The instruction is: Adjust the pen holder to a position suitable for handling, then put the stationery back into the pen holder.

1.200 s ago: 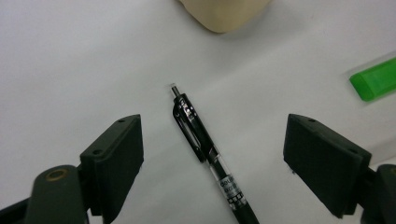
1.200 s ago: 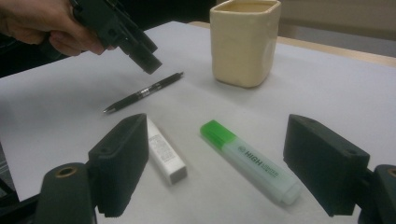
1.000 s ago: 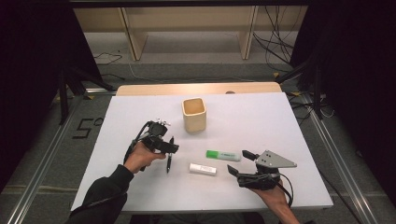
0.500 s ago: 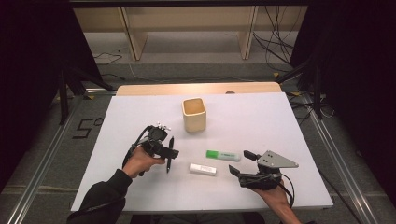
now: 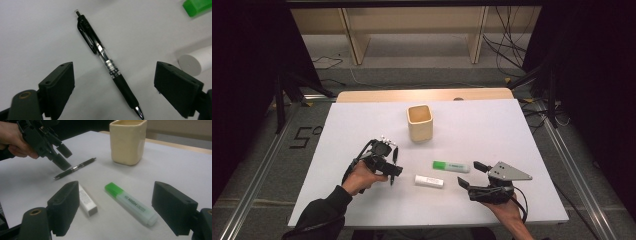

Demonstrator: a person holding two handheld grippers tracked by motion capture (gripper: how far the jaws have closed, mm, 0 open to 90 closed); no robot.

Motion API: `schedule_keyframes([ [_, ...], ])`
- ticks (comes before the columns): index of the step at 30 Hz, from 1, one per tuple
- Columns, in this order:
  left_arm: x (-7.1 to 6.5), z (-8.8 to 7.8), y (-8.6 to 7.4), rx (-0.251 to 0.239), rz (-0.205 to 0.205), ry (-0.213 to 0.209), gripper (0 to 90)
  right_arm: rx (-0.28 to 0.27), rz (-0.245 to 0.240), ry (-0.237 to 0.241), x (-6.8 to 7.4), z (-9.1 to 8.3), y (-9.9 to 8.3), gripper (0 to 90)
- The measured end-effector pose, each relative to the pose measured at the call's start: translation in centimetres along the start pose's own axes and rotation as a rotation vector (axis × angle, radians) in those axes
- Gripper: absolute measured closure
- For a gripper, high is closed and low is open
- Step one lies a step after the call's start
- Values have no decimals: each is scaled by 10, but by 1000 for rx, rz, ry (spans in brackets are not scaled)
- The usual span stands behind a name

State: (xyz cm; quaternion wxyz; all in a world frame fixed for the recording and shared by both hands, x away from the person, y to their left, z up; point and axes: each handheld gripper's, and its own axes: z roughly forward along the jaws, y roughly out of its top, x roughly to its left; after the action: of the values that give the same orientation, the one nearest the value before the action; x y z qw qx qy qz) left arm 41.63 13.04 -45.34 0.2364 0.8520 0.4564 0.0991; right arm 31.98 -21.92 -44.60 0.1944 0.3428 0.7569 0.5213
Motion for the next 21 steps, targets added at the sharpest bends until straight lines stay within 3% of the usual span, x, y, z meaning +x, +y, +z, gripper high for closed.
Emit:
schedule_keyframes([
  [3,-1,1,-1,12,19,3,205,0,-2,1,1,0,0,232],
  [13,-2,4,-4,27,16,1,294,3,3,1,-1,0,-1,232],
  [21,-3,2,-10,3,-14,16,407,4,-9,-4,2,0,0,233],
])
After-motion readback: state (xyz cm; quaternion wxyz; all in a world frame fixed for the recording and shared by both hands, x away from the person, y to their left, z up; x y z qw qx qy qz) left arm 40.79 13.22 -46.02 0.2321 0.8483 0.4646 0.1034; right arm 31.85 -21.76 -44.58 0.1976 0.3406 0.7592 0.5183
